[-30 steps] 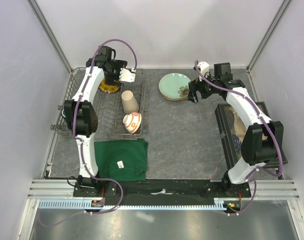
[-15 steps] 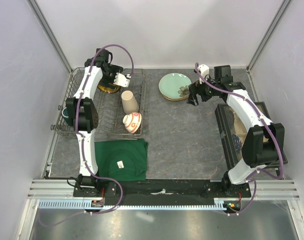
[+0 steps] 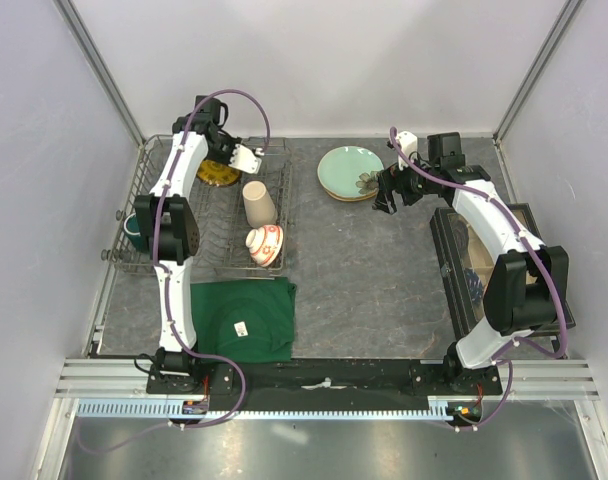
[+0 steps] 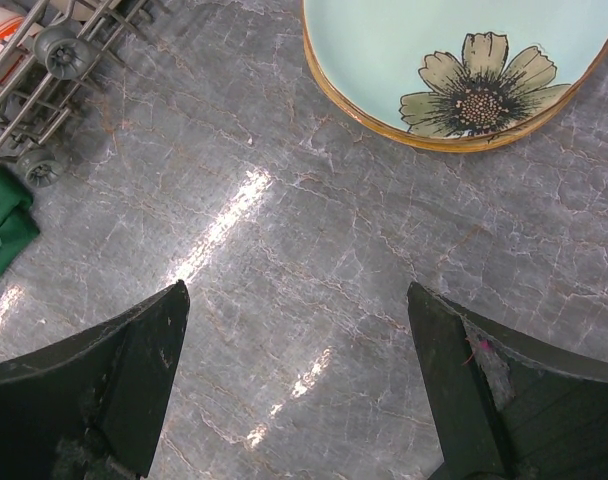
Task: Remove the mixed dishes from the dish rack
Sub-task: Pick up the plate from the dish rack.
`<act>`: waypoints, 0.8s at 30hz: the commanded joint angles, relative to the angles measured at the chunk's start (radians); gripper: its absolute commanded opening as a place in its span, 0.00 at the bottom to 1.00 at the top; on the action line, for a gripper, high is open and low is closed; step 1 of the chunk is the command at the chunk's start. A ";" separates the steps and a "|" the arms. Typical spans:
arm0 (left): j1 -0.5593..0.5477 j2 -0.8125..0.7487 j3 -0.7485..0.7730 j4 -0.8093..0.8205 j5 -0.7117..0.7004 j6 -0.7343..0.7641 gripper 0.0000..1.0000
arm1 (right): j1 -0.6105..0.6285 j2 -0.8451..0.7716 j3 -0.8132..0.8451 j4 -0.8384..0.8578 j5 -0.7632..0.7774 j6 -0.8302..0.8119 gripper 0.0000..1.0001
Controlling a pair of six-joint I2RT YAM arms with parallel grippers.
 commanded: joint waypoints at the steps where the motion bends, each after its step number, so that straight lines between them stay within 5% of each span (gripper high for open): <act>1: 0.001 -0.003 0.031 -0.017 -0.023 0.020 0.27 | -0.004 -0.019 -0.006 0.019 -0.021 0.003 0.98; 10: 0.001 -0.057 0.003 -0.017 -0.047 0.006 0.02 | -0.003 -0.018 -0.013 0.031 -0.031 0.014 0.98; 24: 0.001 -0.195 -0.020 -0.072 -0.004 -0.067 0.02 | -0.004 -0.045 -0.031 0.042 -0.048 0.029 0.97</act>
